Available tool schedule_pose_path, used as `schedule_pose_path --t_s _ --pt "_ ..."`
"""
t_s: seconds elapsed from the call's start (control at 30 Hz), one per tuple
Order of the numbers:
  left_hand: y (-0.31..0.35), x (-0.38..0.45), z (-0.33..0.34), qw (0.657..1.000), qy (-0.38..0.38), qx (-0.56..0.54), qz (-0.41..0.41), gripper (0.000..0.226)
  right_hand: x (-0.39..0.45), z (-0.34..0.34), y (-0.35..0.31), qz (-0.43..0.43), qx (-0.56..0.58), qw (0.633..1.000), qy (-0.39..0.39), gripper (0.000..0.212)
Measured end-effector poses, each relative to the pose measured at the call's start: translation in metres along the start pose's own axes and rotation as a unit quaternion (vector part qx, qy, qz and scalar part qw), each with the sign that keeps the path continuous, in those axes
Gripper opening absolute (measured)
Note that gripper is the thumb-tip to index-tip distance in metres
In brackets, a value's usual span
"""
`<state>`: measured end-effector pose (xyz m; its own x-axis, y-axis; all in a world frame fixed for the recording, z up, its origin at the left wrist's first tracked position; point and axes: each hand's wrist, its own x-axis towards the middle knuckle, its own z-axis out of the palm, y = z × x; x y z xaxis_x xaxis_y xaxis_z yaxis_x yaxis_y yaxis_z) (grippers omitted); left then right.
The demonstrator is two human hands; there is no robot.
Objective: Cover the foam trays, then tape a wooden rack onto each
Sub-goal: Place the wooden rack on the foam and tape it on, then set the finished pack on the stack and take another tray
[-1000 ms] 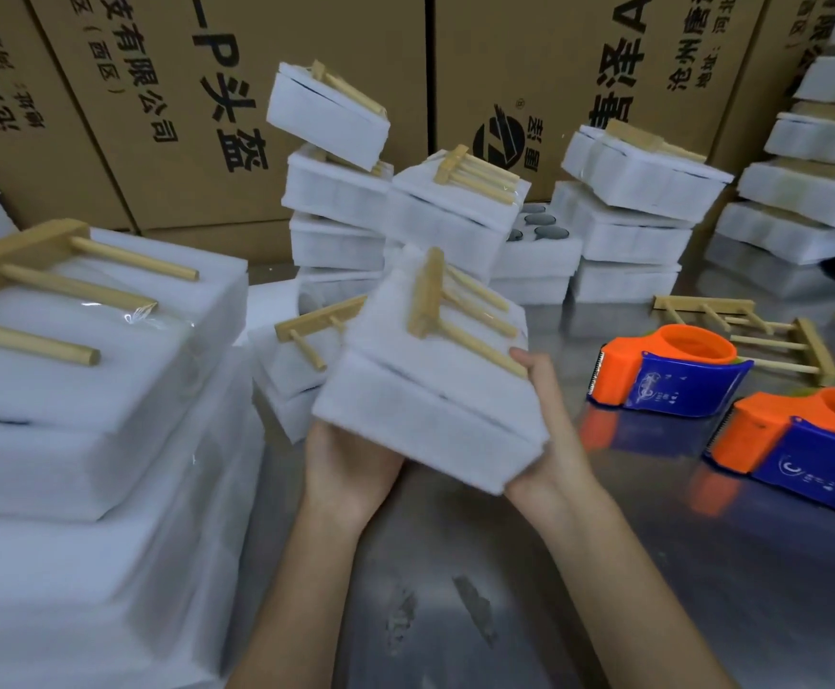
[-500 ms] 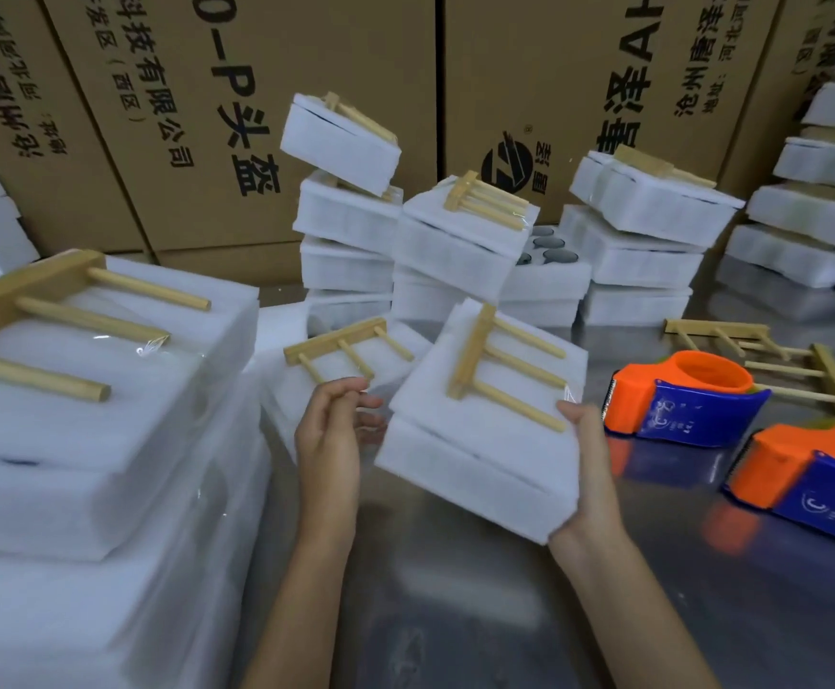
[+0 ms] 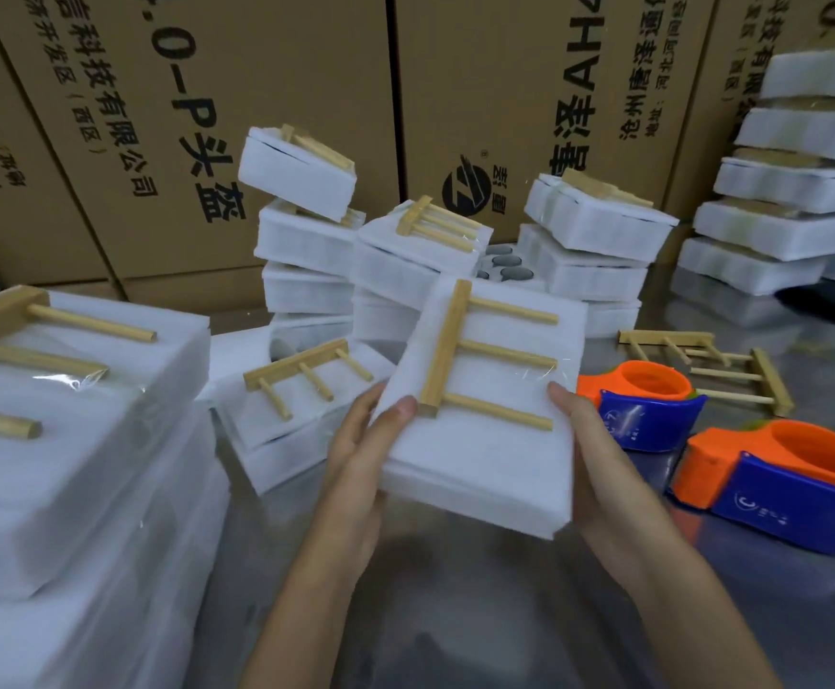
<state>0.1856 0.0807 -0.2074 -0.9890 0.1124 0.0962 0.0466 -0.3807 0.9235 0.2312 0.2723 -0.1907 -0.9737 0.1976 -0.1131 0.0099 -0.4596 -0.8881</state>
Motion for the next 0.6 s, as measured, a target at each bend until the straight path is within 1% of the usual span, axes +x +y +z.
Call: schedule_pose_path --t_s 0.03,0.1,0.13,0.17,0.23,0.33,0.4,0.47,0.53,0.6 --pt "0.008 0.003 0.003 1.0 0.007 -0.003 0.02 0.056 -0.002 -0.003 -0.004 -0.01 -0.033 0.999 -0.026 0.031" --pt "0.025 0.01 0.012 0.998 0.009 0.009 0.054 0.055 -0.01 -0.006 -0.011 -0.03 -0.079 0.991 -0.106 0.05" --pt "0.034 0.014 0.018 0.998 0.006 0.016 0.068 0.055 -0.013 -0.003 -0.017 -0.042 -0.076 0.987 -0.137 0.053" --pt "0.043 0.019 0.026 0.997 0.002 0.017 0.077 0.055 -0.013 -0.001 -0.022 -0.058 -0.06 0.986 -0.147 0.052" --pt "0.059 0.033 0.044 0.996 -0.011 0.021 0.091 0.058 0.0 0.006 -0.04 -0.1 -0.017 0.989 -0.112 0.042" --pt "0.082 0.065 0.079 0.993 -0.044 0.072 0.08 0.066 0.034 0.017 -0.079 -0.143 0.018 0.989 -0.02 0.028" --pt "0.094 0.093 0.105 0.99 -0.078 0.099 0.056 0.076 0.062 0.019 -0.108 -0.156 0.026 0.987 0.036 0.018" --pt "0.104 0.12 0.131 0.987 -0.112 0.112 0.035 0.08 0.093 0.016 -0.137 -0.154 0.024 0.985 0.075 0.015" --pt "0.108 0.148 0.155 0.98 -0.145 0.135 0.032 0.076 0.124 0.011 -0.166 -0.147 0.013 0.985 0.092 0.018" --pt "0.106 0.178 0.179 0.971 -0.159 0.171 0.055 0.063 0.153 0.003 -0.194 -0.142 -0.012 0.985 0.098 0.021"
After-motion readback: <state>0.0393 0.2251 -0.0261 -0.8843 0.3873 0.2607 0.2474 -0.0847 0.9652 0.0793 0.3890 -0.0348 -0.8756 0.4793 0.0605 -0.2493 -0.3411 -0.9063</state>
